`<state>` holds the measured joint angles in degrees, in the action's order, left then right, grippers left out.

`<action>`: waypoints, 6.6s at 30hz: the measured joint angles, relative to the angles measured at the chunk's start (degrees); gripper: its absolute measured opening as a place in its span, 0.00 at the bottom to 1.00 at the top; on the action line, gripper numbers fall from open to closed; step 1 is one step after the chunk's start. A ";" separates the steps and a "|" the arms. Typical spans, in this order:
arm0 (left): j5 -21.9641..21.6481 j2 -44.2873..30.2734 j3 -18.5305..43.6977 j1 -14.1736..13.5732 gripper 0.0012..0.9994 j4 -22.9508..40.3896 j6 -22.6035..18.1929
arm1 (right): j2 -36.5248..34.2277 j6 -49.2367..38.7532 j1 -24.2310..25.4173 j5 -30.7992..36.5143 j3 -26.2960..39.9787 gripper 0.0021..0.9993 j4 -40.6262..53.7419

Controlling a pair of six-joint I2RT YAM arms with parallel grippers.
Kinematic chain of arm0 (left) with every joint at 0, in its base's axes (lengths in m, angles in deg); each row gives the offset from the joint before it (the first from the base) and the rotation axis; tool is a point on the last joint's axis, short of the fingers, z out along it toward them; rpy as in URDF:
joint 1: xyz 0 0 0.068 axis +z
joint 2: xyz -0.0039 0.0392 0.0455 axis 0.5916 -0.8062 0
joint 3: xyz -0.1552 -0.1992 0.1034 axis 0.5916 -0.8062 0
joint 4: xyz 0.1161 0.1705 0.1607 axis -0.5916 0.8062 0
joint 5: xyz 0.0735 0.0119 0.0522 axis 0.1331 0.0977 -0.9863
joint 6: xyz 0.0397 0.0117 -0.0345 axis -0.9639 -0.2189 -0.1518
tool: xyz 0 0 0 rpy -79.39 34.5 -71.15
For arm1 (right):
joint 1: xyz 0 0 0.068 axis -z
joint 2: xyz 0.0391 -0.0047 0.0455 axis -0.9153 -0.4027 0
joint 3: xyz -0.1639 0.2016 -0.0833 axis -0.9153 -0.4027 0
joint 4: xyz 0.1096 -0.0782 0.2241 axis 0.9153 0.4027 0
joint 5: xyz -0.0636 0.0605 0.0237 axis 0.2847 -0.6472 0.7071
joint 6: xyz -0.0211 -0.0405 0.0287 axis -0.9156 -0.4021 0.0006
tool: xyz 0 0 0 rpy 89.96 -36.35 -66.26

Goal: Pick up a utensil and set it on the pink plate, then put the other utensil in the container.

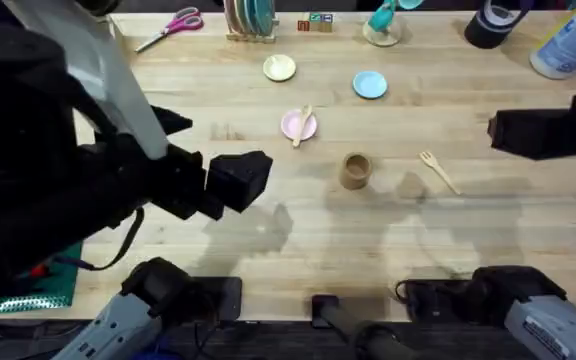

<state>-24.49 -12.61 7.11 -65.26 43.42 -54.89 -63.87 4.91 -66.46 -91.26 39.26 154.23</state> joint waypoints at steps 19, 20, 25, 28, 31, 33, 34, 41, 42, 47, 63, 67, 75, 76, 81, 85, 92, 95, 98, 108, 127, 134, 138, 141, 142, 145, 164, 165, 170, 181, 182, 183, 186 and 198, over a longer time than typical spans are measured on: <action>0.00 -0.02 0.00 0.00 1.00 0.00 0.00 | -6.85 -17.98 0.00 0.01 0.22 1.00 11.79; 0.00 -0.02 0.00 0.00 1.00 0.02 0.00 | -7.83 -18.50 0.00 0.01 0.22 0.99 11.64; 0.00 0.00 0.00 0.00 1.00 0.01 0.00 | -12.28 -19.46 0.00 0.01 0.22 0.96 11.24; 0.00 -0.02 0.00 0.00 1.00 0.00 0.00 | -15.00 -19.88 0.00 0.01 0.22 0.97 11.12; -0.02 0.00 0.00 0.00 1.00 0.02 0.00 | -17.57 -20.01 0.00 0.03 0.22 0.97 11.13; 0.00 0.00 0.00 0.00 1.00 0.00 0.00 | -19.02 -20.13 0.00 0.01 0.22 0.97 11.03; 0.00 0.00 0.00 0.00 1.00 0.02 0.00 | -19.64 -20.13 0.00 0.02 0.22 0.96 10.91; 0.00 -0.01 0.00 0.00 1.00 0.01 0.00 | -21.66 -21.66 0.00 0.01 0.15 0.96 10.07; 0.00 0.00 0.00 0.00 1.00 0.02 0.00 | -21.66 -21.99 0.00 0.03 -0.03 0.97 9.77; 0.00 0.00 0.00 0.00 1.00 0.02 0.00 | -21.66 -22.93 0.26 0.14 -3.77 1.00 6.24; 0.00 0.00 0.00 0.00 1.00 0.02 0.00 | -21.68 -24.46 2.60 4.14 -20.41 1.00 -14.76; -0.01 0.00 0.00 0.00 1.00 0.02 0.00 | -23.28 -24.64 3.50 4.14 -20.81 1.00 -17.34; 0.00 0.00 0.00 0.00 1.00 0.02 0.00 | -30.98 -24.64 3.87 4.14 -20.83 1.00 -23.31; 0.00 0.00 0.00 0.00 1.00 0.02 0.00 | -31.69 -24.64 3.87 4.14 -20.85 1.00 -24.15; -0.02 0.00 0.00 0.00 1.00 0.02 0.00 | -34.77 -24.64 3.65 4.14 -20.85 1.00 -28.06; -0.02 0.00 0.00 0.00 1.00 0.02 0.00 | -37.03 -24.45 2.89 4.11 -20.85 1.00 -29.28; -0.02 -0.02 0.00 0.00 1.00 0.02 0.00 | -39.28 -21.97 1.70 4.16 -20.85 1.00 -31.35; -0.02 0.00 0.00 0.00 1.00 0.02 0.00 | -39.43 -21.14 1.36 4.46 -20.85 1.00 -31.37; -0.02 0.00 0.00 0.00 1.00 0.02 0.00 | -39.97 -20.49 0.90 4.68 -20.55 1.00 -31.26; -0.02 0.00 0.00 0.00 1.00 0.02 0.00 | -40.54 -16.89 -0.07 5.95 -20.00 1.00 -30.10; 0.00 -0.02 0.00 0.00 1.00 0.02 0.00 | -40.76 -14.23 -1.53 7.55 -19.96 1.00 -29.25; 0.00 0.00 0.00 0.00 0.99 0.00 0.02 | -40.74 -14.25 -1.68 7.55 -20.09 0.98 -29.62; 0.00 0.00 0.00 0.00 1.00 0.02 0.00 | -40.74 -14.19 -1.99 6.85 -20.31 0.86 -29.58; -0.02 0.00 0.00 0.00 1.00 0.02 0.00 | -40.55 -14.21 -1.99 6.43 -20.72 0.84 -30.08; -0.02 0.00 0.00 0.00 1.00 0.02 0.02 | -40.34 -14.19 -1.97 6.39 -20.99 0.84 -30.35; -0.02 -0.02 0.00 0.00 1.00 0.02 0.00 | -39.98 -14.19 -1.88 6.31 -21.38 0.84 -30.67; 0.00 0.00 0.00 0.00 1.00 0.02 0.00 | -39.65 -14.01 -1.62 3.50 -21.66 0.09 -30.67; -0.02 0.00 0.00 0.00 1.00 0.01 0.00 | -39.65 -14.04 -1.61 3.51 -21.65 0.06 -30.70; -0.02 0.00 0.00 0.00 1.00 0.02 0.00 | -39.65 -14.03 -1.62 3.59 -21.66 0.05 -30.72; -0.01 0.00 0.00 0.00 1.00 0.02 0.00 | -39.65 -14.01 -1.62 3.50 -21.65 0.04 -30.74; -0.02 -0.01 0.00 0.00 1.00 0.02 0.00 | -39.65 -14.01 -1.62 3.48 -21.65 0.04 -30.74; -0.02 0.00 0.00 0.00 1.00 0.02 0.00 | -39.65 -14.01 -1.62 3.48 -21.64 0.04 -30.74; 0.00 0.00 0.00 0.00 1.00 0.02 0.00 | -39.65 -14.01 -1.62 3.46 -21.66 0.04 -30.78; -0.02 0.00 0.00 0.00 0.99 0.02 0.00 | -39.65 -13.99 -1.62 3.44 -21.66 0.03 -31.20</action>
<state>-24.51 -12.61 7.11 -65.26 43.44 -54.89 -103.52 -9.09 -68.08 -87.82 17.60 123.03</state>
